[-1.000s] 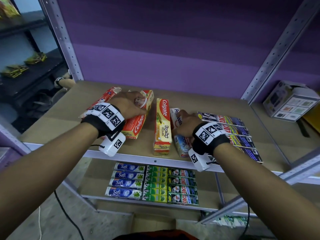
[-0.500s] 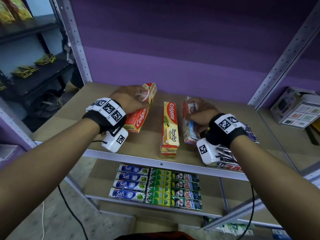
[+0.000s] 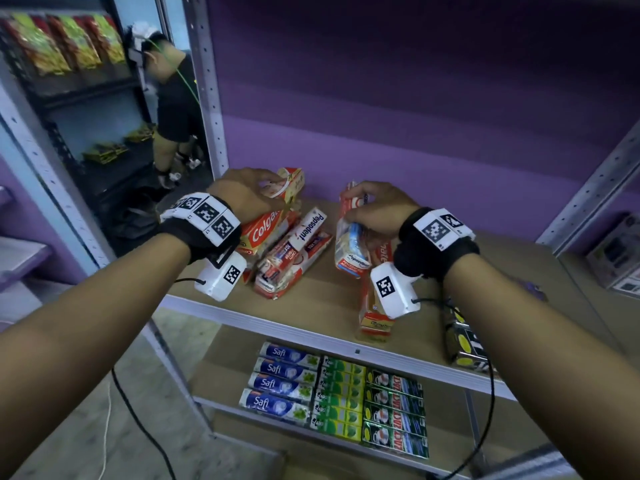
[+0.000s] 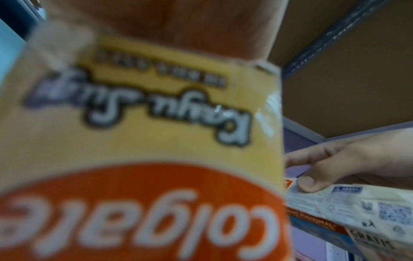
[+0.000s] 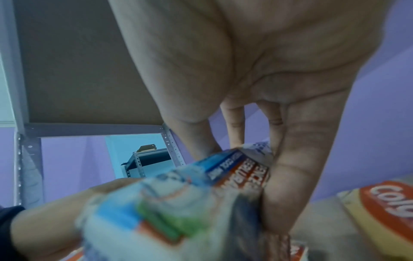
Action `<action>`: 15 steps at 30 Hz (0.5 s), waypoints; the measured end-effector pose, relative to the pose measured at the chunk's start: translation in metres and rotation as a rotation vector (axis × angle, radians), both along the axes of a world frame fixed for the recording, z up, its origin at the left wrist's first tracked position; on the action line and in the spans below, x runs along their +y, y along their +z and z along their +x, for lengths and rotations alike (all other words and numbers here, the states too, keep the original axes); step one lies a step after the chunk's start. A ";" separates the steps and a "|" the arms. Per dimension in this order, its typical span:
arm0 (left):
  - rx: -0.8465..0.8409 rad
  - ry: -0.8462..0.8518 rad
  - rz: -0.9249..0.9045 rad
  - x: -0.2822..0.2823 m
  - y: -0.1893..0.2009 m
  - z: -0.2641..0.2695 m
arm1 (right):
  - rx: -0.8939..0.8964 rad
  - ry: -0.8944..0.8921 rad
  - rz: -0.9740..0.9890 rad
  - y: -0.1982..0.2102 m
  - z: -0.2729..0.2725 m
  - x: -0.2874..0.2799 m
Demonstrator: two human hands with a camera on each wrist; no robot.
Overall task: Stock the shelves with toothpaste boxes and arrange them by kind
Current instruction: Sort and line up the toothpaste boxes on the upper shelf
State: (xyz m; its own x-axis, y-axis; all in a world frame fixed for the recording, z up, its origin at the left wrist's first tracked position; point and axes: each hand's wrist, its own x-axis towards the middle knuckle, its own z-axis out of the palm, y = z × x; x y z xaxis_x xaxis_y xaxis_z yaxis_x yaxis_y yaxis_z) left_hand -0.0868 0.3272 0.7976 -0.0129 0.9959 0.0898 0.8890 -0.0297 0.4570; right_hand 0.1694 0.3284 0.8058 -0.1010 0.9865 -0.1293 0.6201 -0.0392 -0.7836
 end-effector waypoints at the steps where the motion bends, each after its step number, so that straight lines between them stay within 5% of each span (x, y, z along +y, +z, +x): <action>1: 0.000 0.007 0.021 0.000 -0.002 -0.008 | 0.018 0.011 -0.010 -0.001 -0.010 0.002; 15: 0.028 0.150 0.015 0.015 -0.063 -0.069 | 0.037 0.051 0.039 -0.028 -0.107 0.025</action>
